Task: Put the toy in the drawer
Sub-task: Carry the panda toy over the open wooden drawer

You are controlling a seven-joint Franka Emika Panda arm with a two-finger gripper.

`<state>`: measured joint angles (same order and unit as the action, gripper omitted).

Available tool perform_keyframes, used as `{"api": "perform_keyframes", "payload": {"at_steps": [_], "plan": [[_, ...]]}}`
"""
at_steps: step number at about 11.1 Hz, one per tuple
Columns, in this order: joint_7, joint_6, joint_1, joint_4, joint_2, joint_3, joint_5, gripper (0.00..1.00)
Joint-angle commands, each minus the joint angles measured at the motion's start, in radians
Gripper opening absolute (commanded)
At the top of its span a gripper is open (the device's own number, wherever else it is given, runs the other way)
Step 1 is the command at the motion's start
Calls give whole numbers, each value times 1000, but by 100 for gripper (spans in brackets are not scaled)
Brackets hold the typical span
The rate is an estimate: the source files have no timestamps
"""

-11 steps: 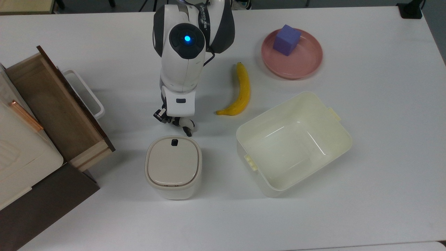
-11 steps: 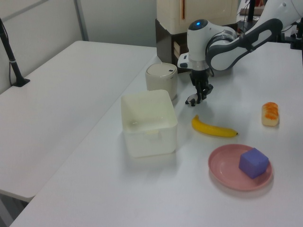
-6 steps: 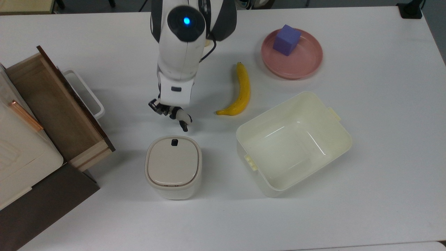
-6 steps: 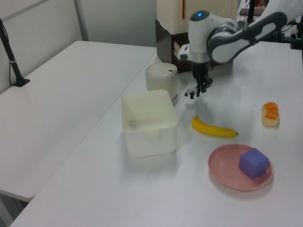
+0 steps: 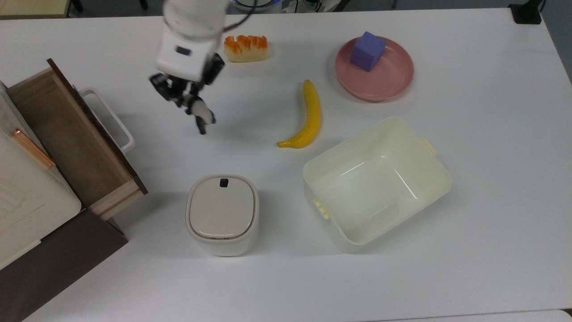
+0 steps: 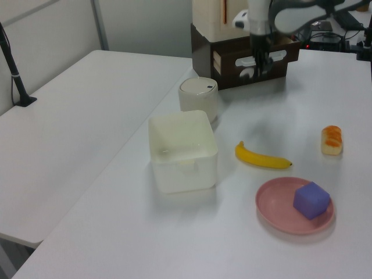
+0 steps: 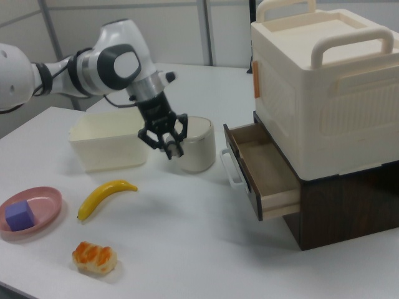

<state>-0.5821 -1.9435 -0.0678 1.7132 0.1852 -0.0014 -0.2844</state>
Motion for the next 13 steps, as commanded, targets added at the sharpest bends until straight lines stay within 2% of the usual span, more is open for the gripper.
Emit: {"api": "perform_keyframes", "payload": {"at_steps": [1, 3, 5, 8, 9, 11, 12, 13], "plan": [[11, 41, -78, -76, -20, -11, -4, 24], [1, 6, -121, -127, -1, -40, -15, 24], [-22, -142, -173, -129, 22, -69, -18, 25], [-78, -282, -193, -129, 89, -127, -39, 25], [-78, -320, -210, -127, 102, -127, -42, 32], [-76, -344, -230, -126, 117, -124, -44, 65], [-67, -342, -228, -124, 116, -117, -39, 75], [-61, -336, -224, -122, 112, -111, -30, 76]]}}
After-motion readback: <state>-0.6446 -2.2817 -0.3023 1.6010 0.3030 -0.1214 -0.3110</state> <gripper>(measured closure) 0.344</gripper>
